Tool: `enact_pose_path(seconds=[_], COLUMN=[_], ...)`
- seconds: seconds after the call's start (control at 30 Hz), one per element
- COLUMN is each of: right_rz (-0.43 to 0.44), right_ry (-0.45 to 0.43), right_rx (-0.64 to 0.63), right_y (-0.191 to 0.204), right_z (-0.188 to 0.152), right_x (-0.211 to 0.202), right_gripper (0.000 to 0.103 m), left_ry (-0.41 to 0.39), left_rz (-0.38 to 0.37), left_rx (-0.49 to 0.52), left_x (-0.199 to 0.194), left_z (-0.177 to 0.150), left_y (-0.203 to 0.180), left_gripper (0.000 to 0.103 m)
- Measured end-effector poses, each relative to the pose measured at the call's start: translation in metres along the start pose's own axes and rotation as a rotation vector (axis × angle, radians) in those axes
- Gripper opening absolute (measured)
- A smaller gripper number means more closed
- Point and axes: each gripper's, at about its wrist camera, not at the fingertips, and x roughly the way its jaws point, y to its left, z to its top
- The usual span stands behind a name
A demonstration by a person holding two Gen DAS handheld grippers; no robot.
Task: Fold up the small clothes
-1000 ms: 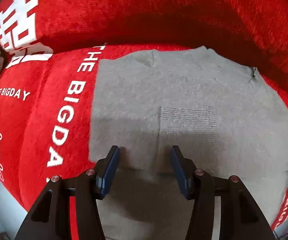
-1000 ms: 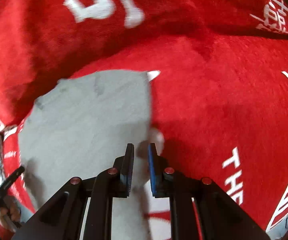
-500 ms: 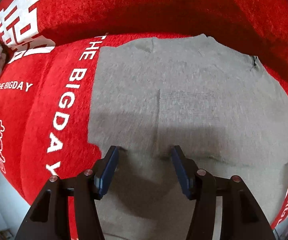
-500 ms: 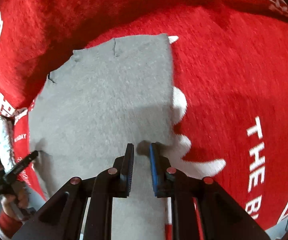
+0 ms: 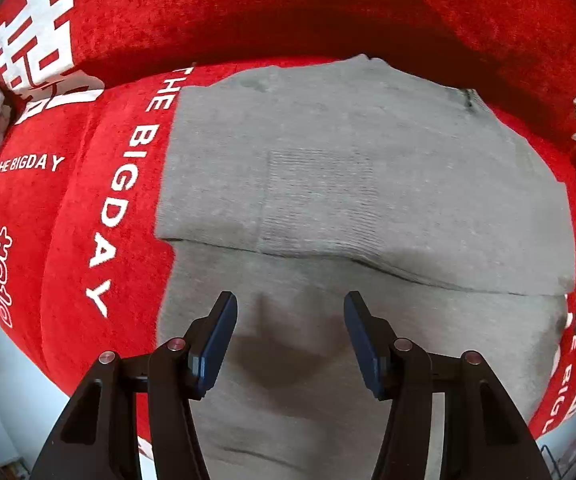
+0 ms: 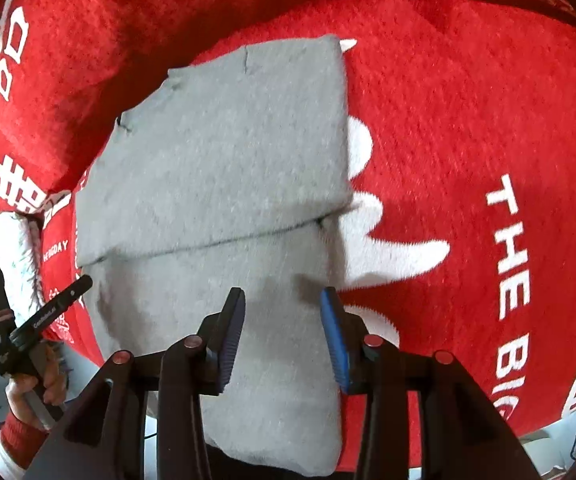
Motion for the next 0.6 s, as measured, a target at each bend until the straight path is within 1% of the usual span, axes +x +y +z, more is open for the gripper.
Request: enact_pose_path(seconds=[0.07,0.2,0.27,0.4,0.43,0.47,0.5,0.53,0.6], right_rz=[0.006,0.020,0.023,0.035,0.040,0.042,0.045,0.048,0.058], right_ry=[0.011,0.027,0.030,0.031,0.030,0.027,0.023,0.021,0.015], right_rx=[-0.003,-0.016,-0.019,-0.020,-0.022,-0.023,-0.026,-0.028,-0.023], right_y=[0.004,0.008,0.008,0.007,0.007,0.007,0.008,0.008,0.008], right_z=[-0.001,-0.003,-0.006,-0.009,-0.010,-0.011,-0.011,-0.012,-0.014], right_x=[0.006,0.010,0.009,0.006,0.005,0.004,0.003,0.002,0.001], right_gripper=[0.047,0.049,0.056,0.060,0.065,0.070,0.071,0.073,0.077], left_ry=[-0.001,-0.001,0.001,0.019,0.016,0.012,0.009,0.003,-0.024], left_rz=[-0.001,0.005,0.009,0.007,0.009,0.013,0.014,0.012,0.013], left_rx=[0.001,0.006,0.013,0.026,0.028,0.029,0.030,0.025,0.020], left_x=[-0.002,-0.006,-0.007,-0.009,-0.010,-0.011,-0.012,-0.014,-0.020], left_z=[-0.002,-0.009,-0.012,-0.021,-0.024,-0.026,-0.028,-0.030,-0.033], left_y=[-0.005,-0.015,-0.021,-0.030,-0.033,-0.035,-0.037,-0.038,-0.040], left_gripper=[0.057,0.057,0.057,0.057,0.057,0.060,0.083,0.103,0.103])
